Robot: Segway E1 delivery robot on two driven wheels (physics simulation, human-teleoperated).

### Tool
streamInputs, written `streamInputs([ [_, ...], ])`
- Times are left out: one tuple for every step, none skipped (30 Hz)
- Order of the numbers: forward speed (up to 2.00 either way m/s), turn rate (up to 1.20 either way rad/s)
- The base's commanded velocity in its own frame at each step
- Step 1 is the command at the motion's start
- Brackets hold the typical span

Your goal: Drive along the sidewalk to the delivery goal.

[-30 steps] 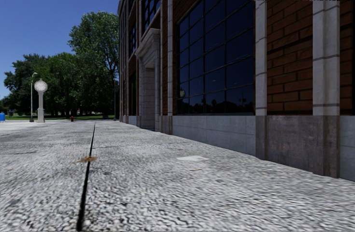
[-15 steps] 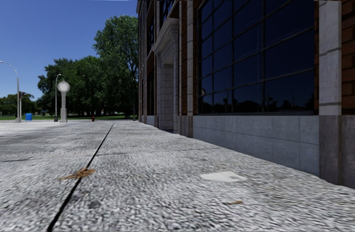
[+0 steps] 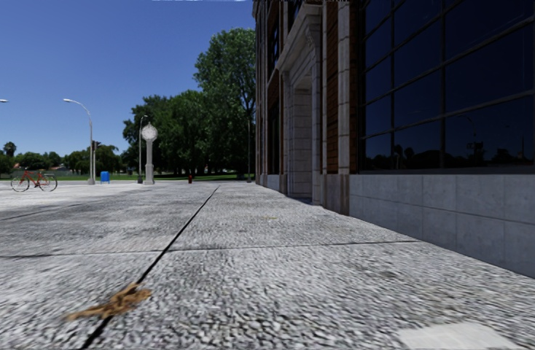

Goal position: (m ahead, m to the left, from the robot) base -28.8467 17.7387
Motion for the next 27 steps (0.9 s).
streamInputs([
  [1.99, 0.19],
  [1.99, 0.17],
  [1.99, 0.18],
  [1.99, 0.18],
  [1.99, 0.20],
  [1.99, 0.21],
  [1.99, 0.21],
  [1.99, 0.21],
  [1.99, 0.21],
  [1.99, 0.21],
  [1.99, 0.21],
  [1.99, 0.26],
  [1.99, 0.37],
  [1.99, 0.40],
  [1.99, 0.40],
  [1.99, 0.41],
  [1.99, 0.41],
  [1.99, 0.41],
  [1.99, 0.41],
  [1.99, 0.41],
  [1.99, 0.41],
  [1.99, 0.41],
  [1.99, 0.41],
  [1.99, 0.41],
  [1.99, 0.41],
  [1.99, 0.41],
  [1.99, 0.41],
])
